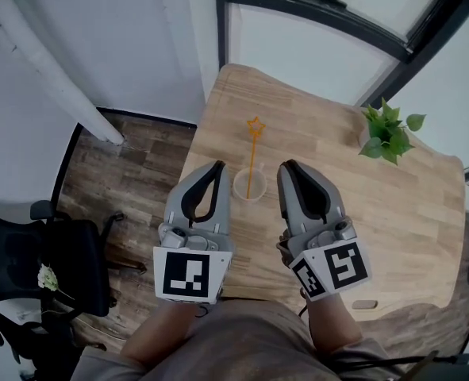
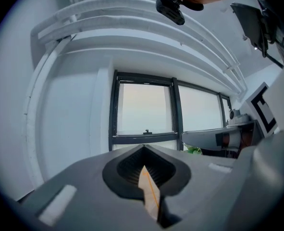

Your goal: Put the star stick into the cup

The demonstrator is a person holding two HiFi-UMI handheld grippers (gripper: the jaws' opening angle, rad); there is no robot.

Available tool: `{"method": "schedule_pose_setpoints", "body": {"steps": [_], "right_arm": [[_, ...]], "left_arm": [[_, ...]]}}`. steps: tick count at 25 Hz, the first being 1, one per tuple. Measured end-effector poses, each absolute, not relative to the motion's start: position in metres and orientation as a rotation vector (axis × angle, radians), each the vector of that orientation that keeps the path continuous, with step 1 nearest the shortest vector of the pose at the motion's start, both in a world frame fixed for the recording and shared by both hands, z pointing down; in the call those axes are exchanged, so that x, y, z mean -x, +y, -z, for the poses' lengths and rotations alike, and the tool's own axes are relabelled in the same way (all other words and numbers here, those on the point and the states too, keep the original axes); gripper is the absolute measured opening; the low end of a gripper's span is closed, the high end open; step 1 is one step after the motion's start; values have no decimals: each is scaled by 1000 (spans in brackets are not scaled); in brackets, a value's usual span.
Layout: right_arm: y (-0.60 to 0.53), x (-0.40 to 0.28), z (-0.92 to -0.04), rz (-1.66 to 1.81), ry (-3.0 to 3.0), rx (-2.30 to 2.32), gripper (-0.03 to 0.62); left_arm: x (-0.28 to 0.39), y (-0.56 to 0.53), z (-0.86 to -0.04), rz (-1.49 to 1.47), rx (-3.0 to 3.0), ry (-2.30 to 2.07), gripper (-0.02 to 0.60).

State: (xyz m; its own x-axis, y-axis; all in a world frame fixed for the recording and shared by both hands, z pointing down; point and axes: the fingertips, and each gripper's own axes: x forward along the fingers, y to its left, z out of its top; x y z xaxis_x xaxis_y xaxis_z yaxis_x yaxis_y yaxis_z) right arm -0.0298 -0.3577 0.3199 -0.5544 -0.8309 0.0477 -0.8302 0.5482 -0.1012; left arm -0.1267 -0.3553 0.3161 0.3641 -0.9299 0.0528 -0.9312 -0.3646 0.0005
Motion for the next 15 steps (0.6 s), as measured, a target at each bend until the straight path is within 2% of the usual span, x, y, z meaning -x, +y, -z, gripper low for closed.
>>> {"method": "schedule_pose_setpoints", "body": {"steps": [4, 15], "right_arm": [[-338, 25, -295, 97, 2741, 1456, 23], [-305, 13, -252, -67, 2719, 1421, 23]], "left_arm": [[126, -339, -288, -37, -2590, -1817, 0], [109, -304, -239, 23, -2671, -1904, 0]]}}
